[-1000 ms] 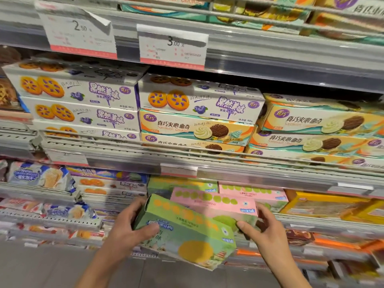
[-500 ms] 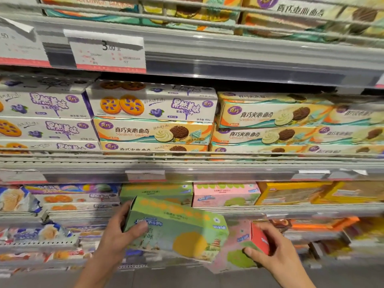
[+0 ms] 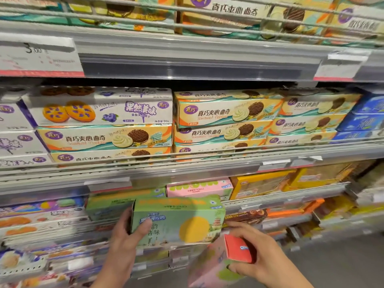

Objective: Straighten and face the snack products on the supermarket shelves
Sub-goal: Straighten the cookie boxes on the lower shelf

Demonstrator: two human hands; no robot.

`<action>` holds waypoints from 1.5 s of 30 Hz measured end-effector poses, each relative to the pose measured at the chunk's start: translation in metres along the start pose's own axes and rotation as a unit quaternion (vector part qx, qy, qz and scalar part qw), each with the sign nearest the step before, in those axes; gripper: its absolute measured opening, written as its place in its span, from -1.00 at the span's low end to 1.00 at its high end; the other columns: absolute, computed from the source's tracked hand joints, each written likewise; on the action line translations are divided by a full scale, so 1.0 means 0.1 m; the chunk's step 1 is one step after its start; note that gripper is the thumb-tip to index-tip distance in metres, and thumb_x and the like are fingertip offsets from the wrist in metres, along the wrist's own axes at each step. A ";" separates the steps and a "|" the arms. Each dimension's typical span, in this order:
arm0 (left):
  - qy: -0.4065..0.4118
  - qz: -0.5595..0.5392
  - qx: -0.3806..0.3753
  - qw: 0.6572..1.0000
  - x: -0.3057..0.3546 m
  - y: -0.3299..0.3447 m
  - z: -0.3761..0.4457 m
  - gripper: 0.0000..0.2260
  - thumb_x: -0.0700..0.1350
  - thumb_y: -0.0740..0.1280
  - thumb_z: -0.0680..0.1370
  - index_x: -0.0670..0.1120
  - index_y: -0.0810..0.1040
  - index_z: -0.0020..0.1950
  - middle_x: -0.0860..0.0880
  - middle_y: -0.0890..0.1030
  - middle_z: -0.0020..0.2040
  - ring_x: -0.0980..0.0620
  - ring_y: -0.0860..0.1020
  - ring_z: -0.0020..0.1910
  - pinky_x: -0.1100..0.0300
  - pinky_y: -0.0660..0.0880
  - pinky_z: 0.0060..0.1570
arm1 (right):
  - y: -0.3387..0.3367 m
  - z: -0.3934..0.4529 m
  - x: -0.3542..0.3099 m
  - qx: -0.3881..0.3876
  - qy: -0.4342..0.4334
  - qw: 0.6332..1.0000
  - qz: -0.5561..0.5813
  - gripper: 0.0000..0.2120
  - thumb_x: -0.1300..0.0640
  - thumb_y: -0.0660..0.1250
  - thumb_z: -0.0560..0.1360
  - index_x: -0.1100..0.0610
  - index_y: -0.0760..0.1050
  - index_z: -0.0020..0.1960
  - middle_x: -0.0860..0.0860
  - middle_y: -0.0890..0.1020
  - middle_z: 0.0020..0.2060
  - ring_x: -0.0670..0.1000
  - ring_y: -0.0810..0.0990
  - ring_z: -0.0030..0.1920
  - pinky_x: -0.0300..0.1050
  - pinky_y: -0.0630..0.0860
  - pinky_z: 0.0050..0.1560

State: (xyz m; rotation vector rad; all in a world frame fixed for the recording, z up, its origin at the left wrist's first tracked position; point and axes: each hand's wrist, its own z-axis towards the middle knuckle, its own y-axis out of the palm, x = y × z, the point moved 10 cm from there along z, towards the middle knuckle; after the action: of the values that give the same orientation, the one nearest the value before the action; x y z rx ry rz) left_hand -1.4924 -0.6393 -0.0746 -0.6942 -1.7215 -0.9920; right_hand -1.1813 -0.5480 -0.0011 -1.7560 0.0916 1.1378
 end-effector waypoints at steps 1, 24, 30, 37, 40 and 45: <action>-0.002 -0.001 -0.002 1.000 0.00 -0.02 0.00 -0.06 0.34 0.64 0.16 0.34 0.33 0.47 0.00 0.33 0.56 -0.15 0.33 0.53 -0.33 0.26 0.46 | -0.02 -0.01 0.02 -0.005 0.009 1.000 -0.003 -0.47 -0.21 0.60 0.27 -0.32 0.48 0.17 -0.45 0.47 0.25 -0.35 0.48 0.26 -0.36 0.44 0.14; -0.013 0.178 -0.130 0.975 0.08 0.37 -0.08 -0.10 0.34 0.63 0.17 0.01 0.47 0.41 0.01 0.65 0.29 -0.02 0.59 0.31 -0.01 0.48 0.35 | -0.68 -0.07 0.71 0.319 0.026 0.838 0.442 -0.63 0.39 0.32 0.41 0.04 0.58 0.11 0.14 0.72 -0.01 -0.05 0.68 -0.13 -0.23 0.64 -0.15; -0.019 0.178 -0.186 0.966 0.07 0.84 -0.12 -0.22 0.00 0.60 0.32 -0.07 0.41 0.50 0.00 0.58 0.40 -0.05 0.55 0.37 0.05 0.48 0.33 | -0.48 0.06 0.68 0.317 0.014 0.799 0.511 -0.62 0.49 0.20 0.52 0.13 0.52 0.18 0.10 0.73 -0.04 -0.04 0.70 -0.11 -0.22 0.65 -0.10; -0.031 0.156 -0.200 0.967 0.03 0.99 -0.14 -0.25 -0.13 0.57 0.38 -0.05 0.36 0.53 -0.04 0.56 0.41 -0.08 0.52 0.41 -0.01 0.44 0.41 | -0.45 0.22 0.74 0.333 0.015 0.801 0.496 -0.61 0.37 0.30 0.42 0.04 0.58 0.16 0.14 0.72 0.03 -0.01 0.69 -0.06 -0.20 0.65 -0.05; -0.034 0.148 -0.201 0.968 0.06 0.96 -0.11 -0.20 -0.02 0.62 0.31 -0.03 0.39 0.50 -0.04 0.60 0.36 -0.06 0.55 0.37 0.04 0.48 0.35 | -0.49 0.28 0.73 0.312 0.023 0.824 0.472 -0.49 0.29 0.37 0.41 0.08 0.51 0.35 0.13 0.69 0.16 0.05 0.66 0.12 -0.14 0.63 0.09; -0.023 0.154 -0.230 0.961 0.06 0.99 -0.16 -0.25 -0.05 0.58 0.38 -0.06 0.38 0.51 -0.07 0.58 0.39 -0.10 0.54 0.38 0.04 0.47 0.35 | -0.53 0.35 0.73 0.287 0.026 0.835 0.470 -0.44 0.27 0.36 0.46 0.10 0.45 0.45 0.17 0.65 0.25 0.19 0.60 0.26 0.09 0.55 0.27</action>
State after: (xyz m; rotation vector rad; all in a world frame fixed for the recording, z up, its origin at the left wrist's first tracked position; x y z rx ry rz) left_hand -1.4062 -0.6038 -0.0363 -1.2532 -1.3697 -1.1681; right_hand -1.1360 -0.4645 -0.0196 -1.1546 1.3142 1.5100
